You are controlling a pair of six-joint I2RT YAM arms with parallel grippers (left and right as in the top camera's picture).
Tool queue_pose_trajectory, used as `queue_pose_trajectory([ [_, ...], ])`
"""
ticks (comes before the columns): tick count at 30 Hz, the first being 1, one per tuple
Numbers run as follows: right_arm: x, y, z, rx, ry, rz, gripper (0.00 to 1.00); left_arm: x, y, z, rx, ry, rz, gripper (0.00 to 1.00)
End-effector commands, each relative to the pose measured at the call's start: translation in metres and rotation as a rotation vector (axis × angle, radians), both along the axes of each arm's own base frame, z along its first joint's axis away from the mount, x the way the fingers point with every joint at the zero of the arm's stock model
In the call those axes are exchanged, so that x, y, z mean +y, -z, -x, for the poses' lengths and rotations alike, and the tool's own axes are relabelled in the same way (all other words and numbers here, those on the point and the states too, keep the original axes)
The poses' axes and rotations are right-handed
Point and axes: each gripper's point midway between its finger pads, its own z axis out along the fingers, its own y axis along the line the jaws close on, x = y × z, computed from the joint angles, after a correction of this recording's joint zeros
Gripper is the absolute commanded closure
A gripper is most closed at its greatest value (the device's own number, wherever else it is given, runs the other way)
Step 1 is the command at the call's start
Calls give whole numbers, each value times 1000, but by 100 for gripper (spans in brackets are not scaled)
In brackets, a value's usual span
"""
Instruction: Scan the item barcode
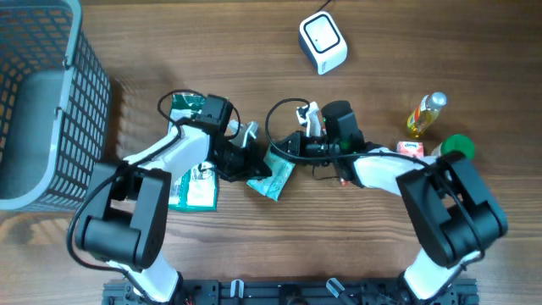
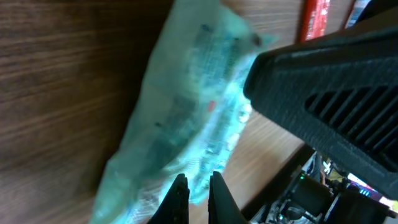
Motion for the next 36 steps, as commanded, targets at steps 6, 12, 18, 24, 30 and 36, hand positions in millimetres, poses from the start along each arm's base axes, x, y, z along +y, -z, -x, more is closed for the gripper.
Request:
queue_pose_trajectory([
  [6, -6, 47, 4, 90, 17, 59, 96, 9, 68, 34, 154, -30, -28, 96],
  [12, -11, 55, 1, 90, 45, 95, 96, 14, 72, 34, 196, -71, -27, 96],
  [18, -11, 56, 0, 88, 50, 100, 96, 18, 70, 38, 209, -67, -46, 96],
  [24, -12, 57, 2, 79, 38, 108, 96, 40, 77, 45, 263, -108, -145, 96],
  [30, -12, 57, 2, 79, 38, 109, 96, 71, 85, 52, 317, -154, -267, 96],
  [36, -12, 57, 2, 80, 38, 109, 96, 86, 79, 50, 330, -198, -292, 96],
])
